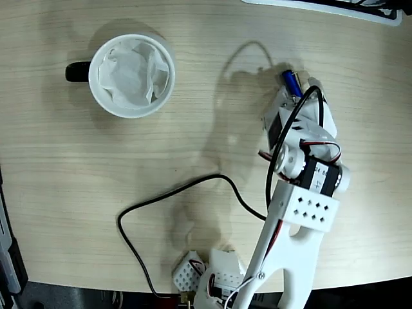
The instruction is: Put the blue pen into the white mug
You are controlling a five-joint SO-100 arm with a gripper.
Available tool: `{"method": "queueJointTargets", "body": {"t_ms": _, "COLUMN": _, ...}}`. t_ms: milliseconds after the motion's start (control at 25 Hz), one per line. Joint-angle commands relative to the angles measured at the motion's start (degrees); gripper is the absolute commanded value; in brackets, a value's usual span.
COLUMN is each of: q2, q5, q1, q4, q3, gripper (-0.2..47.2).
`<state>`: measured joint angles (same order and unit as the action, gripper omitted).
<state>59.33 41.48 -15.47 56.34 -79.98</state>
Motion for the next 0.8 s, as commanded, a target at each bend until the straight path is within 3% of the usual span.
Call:
{"method": "queueJointTargets", "body": {"t_ms": 0, "q2": 0.8, "q5": 0.9, "q1": 0.0, "q4": 0.3, "q3": 2.5, "gripper": 14.7}}
{"method": "queueJointTargets", "body": {"t_ms": 440, "q2": -1.2, "q5": 0.9, "q1": 0.3, "q4": 0.3, "q3": 2.3, "gripper": 9.8}}
{"method": "queueJointTargets", "body": {"t_ms": 520, "q2": -1.2, "q5": 0.9, "q1": 0.2, "q4": 0.4, "q3": 2.2, "gripper": 5.8}}
{"method": "queueJointTargets", "body": {"t_ms": 760, "q2": -1.2, "q5": 0.9, "q1": -0.2, "q4": 0.4, "q3": 2.1, "gripper": 0.7}}
